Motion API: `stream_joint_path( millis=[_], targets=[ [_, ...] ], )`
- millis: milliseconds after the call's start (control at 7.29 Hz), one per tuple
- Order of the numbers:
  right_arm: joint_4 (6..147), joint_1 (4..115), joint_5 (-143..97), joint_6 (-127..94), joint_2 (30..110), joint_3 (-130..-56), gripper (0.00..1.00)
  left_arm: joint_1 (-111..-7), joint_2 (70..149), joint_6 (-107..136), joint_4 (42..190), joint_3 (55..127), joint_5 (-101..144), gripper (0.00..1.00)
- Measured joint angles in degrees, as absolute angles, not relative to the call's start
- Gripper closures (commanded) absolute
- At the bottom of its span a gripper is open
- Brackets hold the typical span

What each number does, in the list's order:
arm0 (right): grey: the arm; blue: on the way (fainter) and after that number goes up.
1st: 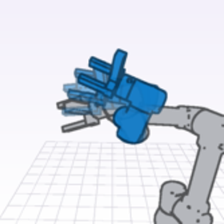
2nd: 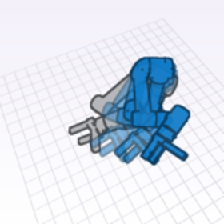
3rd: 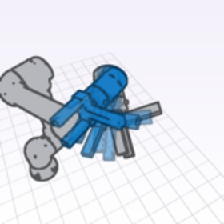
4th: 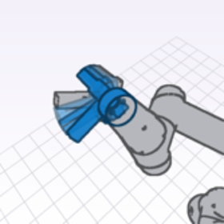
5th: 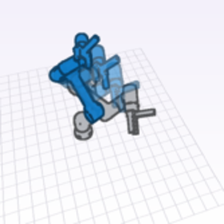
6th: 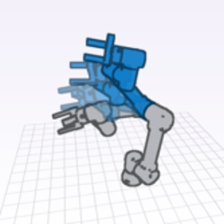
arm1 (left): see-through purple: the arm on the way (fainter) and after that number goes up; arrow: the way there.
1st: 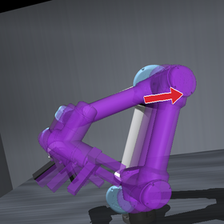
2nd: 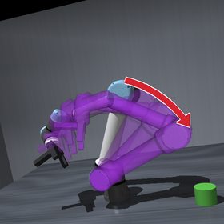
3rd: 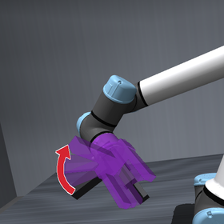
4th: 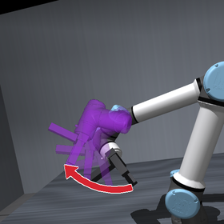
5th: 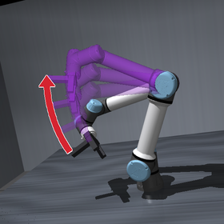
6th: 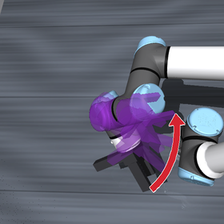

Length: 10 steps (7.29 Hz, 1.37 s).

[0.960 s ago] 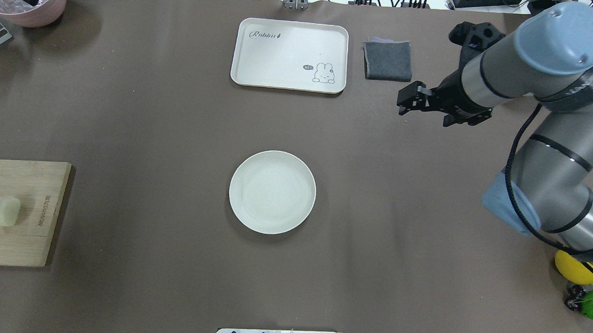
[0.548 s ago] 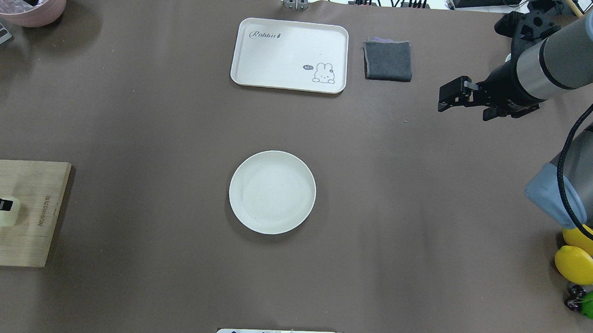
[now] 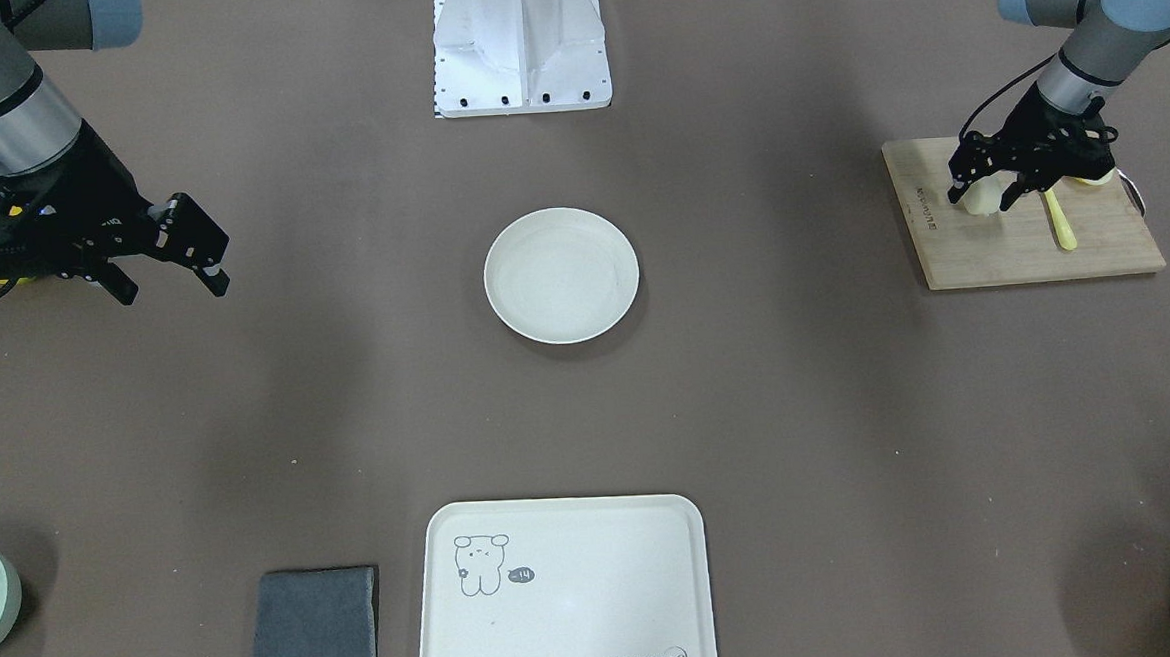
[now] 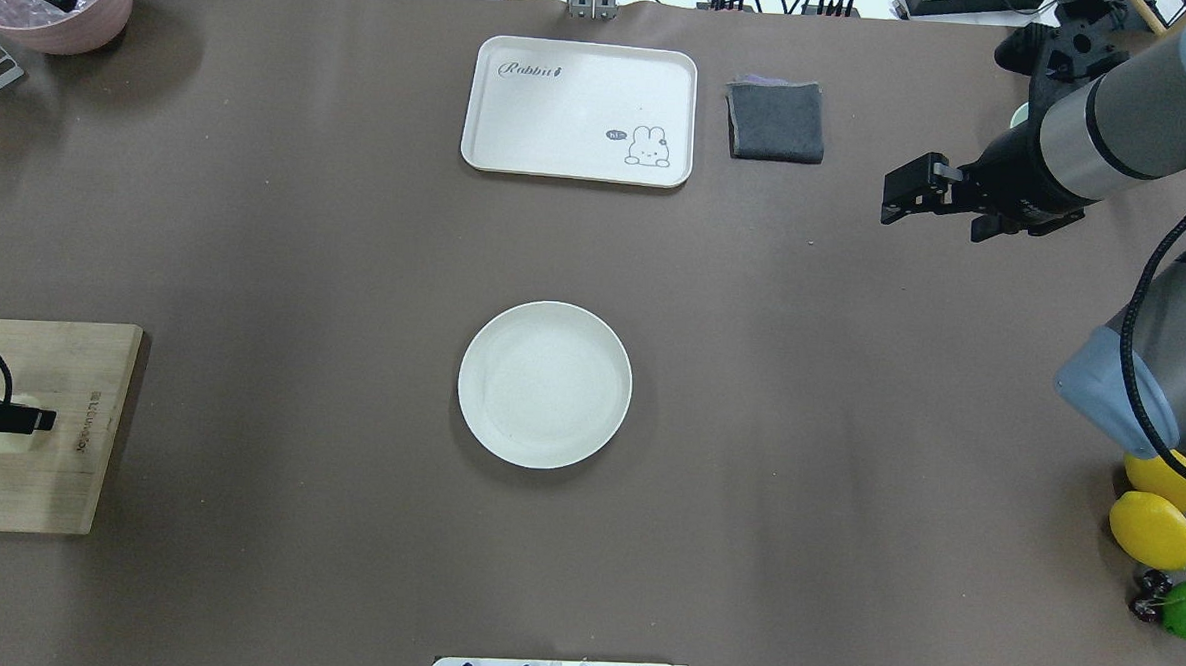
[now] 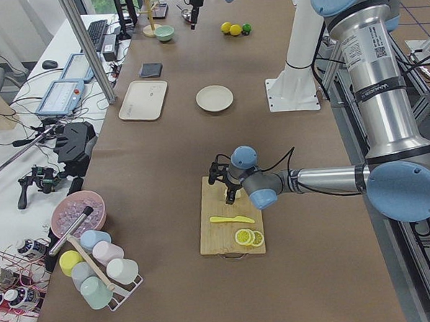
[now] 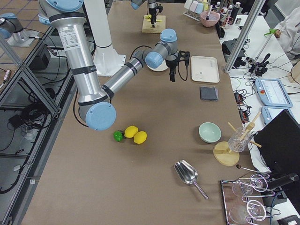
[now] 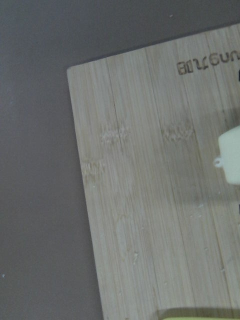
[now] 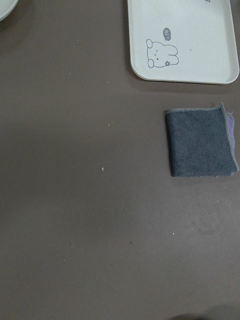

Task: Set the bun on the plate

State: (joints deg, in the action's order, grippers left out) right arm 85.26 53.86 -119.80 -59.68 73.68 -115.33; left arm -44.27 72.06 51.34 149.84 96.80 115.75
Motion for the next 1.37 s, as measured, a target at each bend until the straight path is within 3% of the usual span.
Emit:
stream_joint_path(
  millis=[274,823,1097,1371],
  targets=[
    [85.3,53.8,-119.8,-59.7,73.7,-115.3,0.00,-44.2,71.9,51.3,149.9,97.1,115.8,0.62],
    [85.2,53.8,-119.8,-59.7,73.7,-115.2,0.00,-45.2,73.2,52.1,149.5,101.6,120.3,0.62],
    [85.2,53.8,-119.8,-59.7,73.8,-115.3,0.00,-45.2,79.3,58.0,148.3,102.8,121.7,0.62],
    [85.2,53.9,-119.7,-59.5,74.9,-115.5,0.00,-44.3,91.1,66.0,142.4,102.4,121.5,0.62]
  ],
)
